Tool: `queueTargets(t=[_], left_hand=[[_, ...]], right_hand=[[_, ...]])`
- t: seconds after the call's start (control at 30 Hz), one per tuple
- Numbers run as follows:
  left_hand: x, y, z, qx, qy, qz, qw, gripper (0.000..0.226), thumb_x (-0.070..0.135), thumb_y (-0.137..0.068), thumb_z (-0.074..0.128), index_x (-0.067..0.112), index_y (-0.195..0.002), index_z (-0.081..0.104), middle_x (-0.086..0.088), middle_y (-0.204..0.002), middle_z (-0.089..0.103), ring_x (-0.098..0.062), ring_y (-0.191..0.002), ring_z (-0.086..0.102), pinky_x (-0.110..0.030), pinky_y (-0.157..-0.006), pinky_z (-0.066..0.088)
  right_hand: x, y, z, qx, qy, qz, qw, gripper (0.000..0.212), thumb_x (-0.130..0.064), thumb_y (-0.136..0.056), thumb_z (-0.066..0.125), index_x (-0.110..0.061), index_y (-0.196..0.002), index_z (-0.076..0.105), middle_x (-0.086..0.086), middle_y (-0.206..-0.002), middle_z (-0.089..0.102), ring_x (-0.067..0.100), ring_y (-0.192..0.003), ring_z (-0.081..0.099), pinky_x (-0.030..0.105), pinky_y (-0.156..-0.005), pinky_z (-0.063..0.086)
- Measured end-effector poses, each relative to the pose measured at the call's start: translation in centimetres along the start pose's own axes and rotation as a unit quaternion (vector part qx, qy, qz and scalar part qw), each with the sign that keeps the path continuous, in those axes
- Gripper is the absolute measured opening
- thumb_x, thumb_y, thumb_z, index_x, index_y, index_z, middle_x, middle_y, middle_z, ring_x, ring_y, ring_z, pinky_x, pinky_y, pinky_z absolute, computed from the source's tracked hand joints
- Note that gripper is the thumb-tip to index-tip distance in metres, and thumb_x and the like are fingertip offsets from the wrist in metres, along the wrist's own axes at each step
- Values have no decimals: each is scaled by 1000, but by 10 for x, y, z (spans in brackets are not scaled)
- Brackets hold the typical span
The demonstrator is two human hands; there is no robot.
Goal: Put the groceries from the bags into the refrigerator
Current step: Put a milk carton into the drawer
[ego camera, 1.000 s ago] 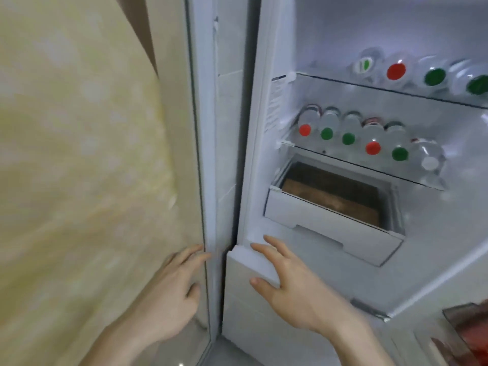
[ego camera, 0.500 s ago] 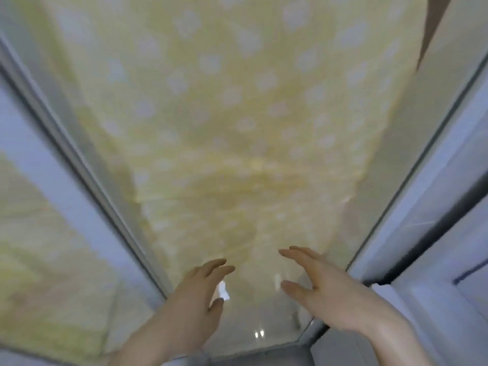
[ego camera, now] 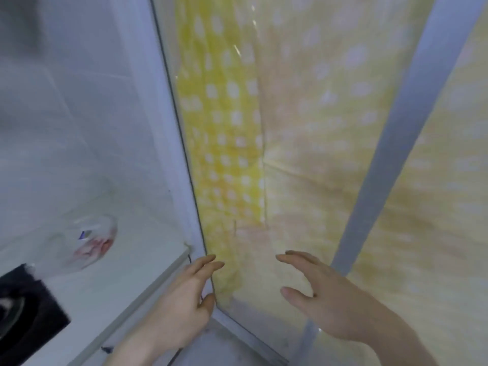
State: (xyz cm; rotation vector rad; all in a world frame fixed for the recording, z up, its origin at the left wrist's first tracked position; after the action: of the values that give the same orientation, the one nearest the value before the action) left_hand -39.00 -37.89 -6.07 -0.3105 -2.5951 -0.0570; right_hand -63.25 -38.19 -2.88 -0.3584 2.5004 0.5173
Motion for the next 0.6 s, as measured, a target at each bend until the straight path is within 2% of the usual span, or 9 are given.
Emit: queueTargets(t=[0.17, 0.37, 0.47, 0.6], left_hand=[[-90, 57, -55, 63, -17, -69, 995, 62, 24, -94, 56, 41, -149, 36, 31, -152, 21, 1, -144, 21, -9, -112, 10], [-170, 120, -99, 140, -10, -153, 978, 58, 22, -95, 58, 42, -145, 40, 34, -150, 23, 12, -136, 19, 3, -102, 7], [-200, 150, -111, 167, -5, -194, 967, 58, 24, -94, 60, 42, -145, 40, 33, -151, 23, 15, -133, 17, 2, -102, 6], [-237, 187, -125, 196, -3, -251, 948, 58, 24, -93, 62, 43, -144, 41, 32, -152, 25, 13, -131, 23, -4, -105, 13]], right_hand=[[-90, -50, 44, -5, 25, -95, 995, 58, -53, -102, 48, -51, -154, 22, -34, -160, 8, 0, -148, 27, 21, -112, 27], [-179, -96, 102, -46, 41, -170, 983, 60, -49, -102, 51, -48, -156, 24, -34, -162, 7, -1, -149, 26, 22, -117, 24], [-214, -116, 129, -87, 55, -201, 974, 58, -51, -101, 51, -52, -153, 24, -37, -158, 8, 2, -146, 34, 24, -117, 25], [-261, -150, 161, -116, 73, -254, 958, 58, -48, -101, 52, -48, -154, 28, -33, -161, 10, -1, -148, 26, 22, -117, 25]])
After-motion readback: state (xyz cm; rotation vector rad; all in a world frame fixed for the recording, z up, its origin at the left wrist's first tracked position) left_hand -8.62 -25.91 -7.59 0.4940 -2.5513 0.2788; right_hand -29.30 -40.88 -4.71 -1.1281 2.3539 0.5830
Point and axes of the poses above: each hand's wrist, its own y-axis away from the middle knuckle, its own z-axis out of the palm, x = y × z, the point moved 7 cm from there along -y, towards the middle knuckle
